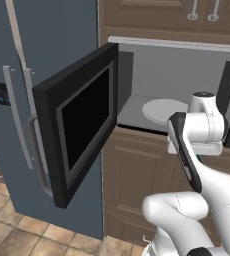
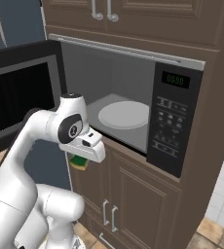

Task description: Place the sponge inside the microwave to prepare for sanitizing.

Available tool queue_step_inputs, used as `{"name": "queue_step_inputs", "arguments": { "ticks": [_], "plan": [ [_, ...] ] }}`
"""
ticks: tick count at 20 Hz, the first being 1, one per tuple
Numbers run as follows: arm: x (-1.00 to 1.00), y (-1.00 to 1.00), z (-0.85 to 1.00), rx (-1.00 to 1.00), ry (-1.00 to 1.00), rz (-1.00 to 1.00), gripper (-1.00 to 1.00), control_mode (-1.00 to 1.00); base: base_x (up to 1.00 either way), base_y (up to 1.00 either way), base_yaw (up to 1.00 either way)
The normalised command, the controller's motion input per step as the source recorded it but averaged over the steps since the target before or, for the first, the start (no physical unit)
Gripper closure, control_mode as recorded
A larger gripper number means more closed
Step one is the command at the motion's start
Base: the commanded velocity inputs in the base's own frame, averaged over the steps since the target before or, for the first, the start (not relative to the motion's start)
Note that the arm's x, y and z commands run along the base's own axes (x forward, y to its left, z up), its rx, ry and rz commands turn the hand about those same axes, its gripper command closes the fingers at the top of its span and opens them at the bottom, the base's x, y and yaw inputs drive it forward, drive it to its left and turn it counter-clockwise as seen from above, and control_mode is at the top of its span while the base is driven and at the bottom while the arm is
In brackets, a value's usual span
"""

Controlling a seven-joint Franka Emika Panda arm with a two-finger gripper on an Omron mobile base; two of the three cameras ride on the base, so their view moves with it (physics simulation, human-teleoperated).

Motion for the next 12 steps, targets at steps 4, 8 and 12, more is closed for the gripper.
{"name": "queue_step_inputs", "arguments": {
  "ticks": [4, 8, 12],
  "plan": [
    [0.00, 0.00, 0.00, 0.00, 0.00, 0.00, 1.00, -1.00, 0.00, 0.01, 0.00],
    [0.00, 0.05, 0.01, -0.01, -0.09, 0.00, 1.00, -1.00, 0.00, 0.00, 0.00],
    [0.00, 0.12, 0.21, -0.08, -0.24, 0.00, 1.00, -1.00, 0.00, 0.00, 0.00]
  ]
}}
